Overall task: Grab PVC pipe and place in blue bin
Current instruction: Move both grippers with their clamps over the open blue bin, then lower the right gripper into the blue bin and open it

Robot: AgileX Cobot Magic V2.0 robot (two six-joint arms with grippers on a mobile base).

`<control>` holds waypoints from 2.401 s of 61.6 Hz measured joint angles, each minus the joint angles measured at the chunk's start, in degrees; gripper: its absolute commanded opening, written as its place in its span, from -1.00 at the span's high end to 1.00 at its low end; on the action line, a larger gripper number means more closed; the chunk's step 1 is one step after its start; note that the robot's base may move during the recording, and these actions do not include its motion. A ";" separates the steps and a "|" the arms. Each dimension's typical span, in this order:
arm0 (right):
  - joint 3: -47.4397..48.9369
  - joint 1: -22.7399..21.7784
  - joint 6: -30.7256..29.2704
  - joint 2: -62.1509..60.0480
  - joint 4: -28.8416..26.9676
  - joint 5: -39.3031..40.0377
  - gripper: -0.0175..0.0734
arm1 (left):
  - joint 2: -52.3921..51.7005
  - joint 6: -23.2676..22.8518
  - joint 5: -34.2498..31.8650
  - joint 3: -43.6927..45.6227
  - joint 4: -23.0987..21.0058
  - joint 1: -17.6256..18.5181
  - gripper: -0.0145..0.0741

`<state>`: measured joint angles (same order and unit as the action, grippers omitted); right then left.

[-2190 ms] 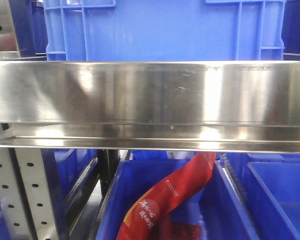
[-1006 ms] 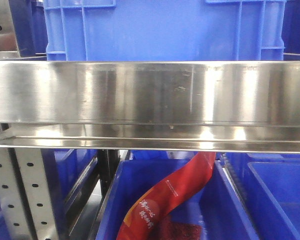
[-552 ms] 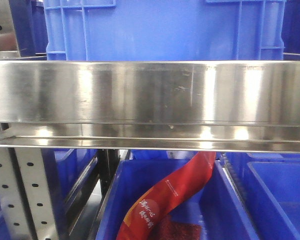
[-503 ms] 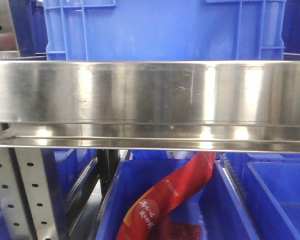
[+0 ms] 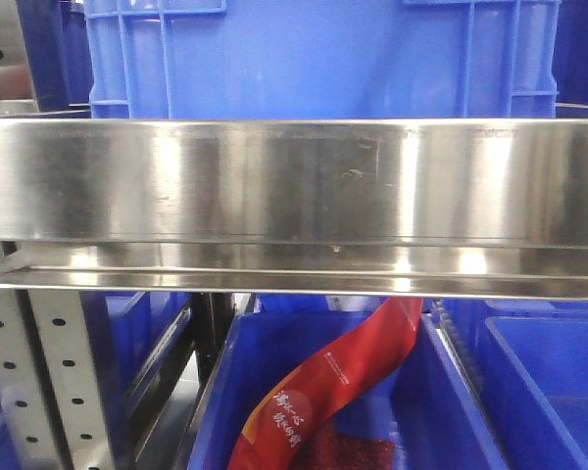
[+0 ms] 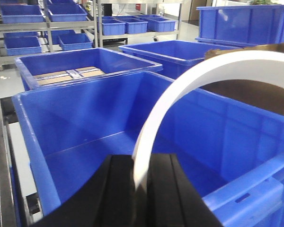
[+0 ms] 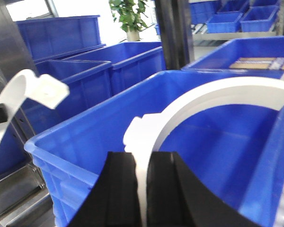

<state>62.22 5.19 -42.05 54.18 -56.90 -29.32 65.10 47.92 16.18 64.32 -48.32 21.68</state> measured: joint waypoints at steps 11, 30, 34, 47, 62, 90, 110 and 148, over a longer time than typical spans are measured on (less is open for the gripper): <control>0.00 1.59 -0.38 0.41 -0.23 4.20 0.99 | 0.25 0.00 -1.47 2.94 0.23 0.03 0.92; 0.00 1.82 -0.38 3.74 -0.64 4.95 0.99 | 6.09 0.00 -1.13 11.01 2.96 1.98 0.92; 0.00 1.82 -0.38 3.87 -0.64 5.24 0.99 | 7.46 0.00 -1.44 11.83 3.75 3.39 0.92; 0.00 1.82 -0.52 4.03 -0.90 6.75 0.99 | 11.19 0.00 -5.55 12.10 5.56 5.62 0.92; 0.00 1.82 -0.52 6.40 -0.90 7.91 0.99 | 12.19 0.00 -11.09 12.10 6.43 5.62 0.92; 6.33 1.82 -0.52 12.15 -0.90 8.75 0.99 | 17.22 0.00 -16.18 14.90 8.03 6.64 0.92; 7.36 1.82 -0.52 16.90 -1.00 8.52 0.99 | 19.97 0.00 -17.43 17.05 10.53 6.92 0.92; 9.52 3.69 -0.63 20.91 -1.02 13.44 0.99 | 22.42 0.00 -21.80 17.15 12.61 6.92 0.92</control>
<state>71.73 8.88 -42.67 75.09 -57.92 -15.88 87.52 47.92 -5.62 81.47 -35.71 28.60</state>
